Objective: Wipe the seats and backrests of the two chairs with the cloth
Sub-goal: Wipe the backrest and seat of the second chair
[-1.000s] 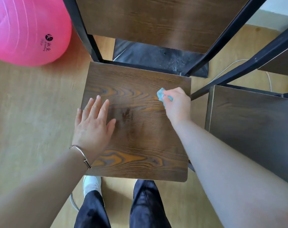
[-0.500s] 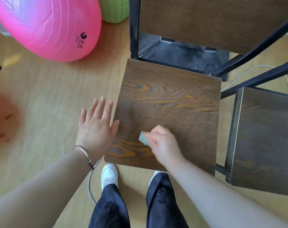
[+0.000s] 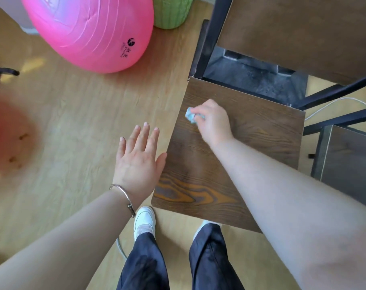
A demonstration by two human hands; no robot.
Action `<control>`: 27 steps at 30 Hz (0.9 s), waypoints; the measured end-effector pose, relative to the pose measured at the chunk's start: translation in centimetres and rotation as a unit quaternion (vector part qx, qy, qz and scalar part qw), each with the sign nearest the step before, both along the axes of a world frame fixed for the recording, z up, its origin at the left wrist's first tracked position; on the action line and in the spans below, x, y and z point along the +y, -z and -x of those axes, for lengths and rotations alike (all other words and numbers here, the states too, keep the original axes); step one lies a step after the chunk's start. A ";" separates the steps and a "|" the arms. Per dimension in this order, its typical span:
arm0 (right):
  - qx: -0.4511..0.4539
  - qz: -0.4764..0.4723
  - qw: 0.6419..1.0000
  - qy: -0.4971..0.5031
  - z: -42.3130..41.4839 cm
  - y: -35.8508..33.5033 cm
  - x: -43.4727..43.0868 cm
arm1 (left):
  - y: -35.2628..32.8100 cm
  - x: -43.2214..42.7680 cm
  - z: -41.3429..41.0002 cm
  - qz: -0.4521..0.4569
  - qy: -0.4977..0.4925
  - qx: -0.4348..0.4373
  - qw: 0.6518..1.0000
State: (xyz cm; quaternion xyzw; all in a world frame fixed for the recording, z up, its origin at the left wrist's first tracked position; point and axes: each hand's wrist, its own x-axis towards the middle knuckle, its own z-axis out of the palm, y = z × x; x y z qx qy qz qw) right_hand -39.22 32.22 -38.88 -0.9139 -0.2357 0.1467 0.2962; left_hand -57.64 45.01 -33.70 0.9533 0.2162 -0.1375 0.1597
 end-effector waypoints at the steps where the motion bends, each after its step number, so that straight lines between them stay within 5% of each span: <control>1: -0.007 -0.002 1.000 -0.024 1.8 0.2 -0.6 | -0.1 0.2 0.2 0.002 -0.003 0.002 1.000; 6: -0.020 -0.009 0.994 -0.109 12.4 0.0 -5.3 | -0.5 1.1 0.9 0.000 -0.010 0.005 1.000; 10: 0.066 -0.004 0.990 -0.126 18.3 0.2 -6.8 | -0.6 1.0 1.0 -0.008 -0.009 -0.001 1.000; 14: -0.002 -0.040 0.996 -0.085 13.5 -1.2 -7.8 | -0.6 0.2 0.4 -0.013 0.002 0.002 1.000; 20: -0.049 0.077 0.958 0.270 -2.9 -1.7 -15.6 | -0.1 -2.0 -1.2 -0.006 0.017 -0.007 1.000; 27: -0.065 0.070 0.986 0.139 3.7 0.2 -14.7 | 0.4 -4.3 -2.3 -0.004 0.056 0.011 0.998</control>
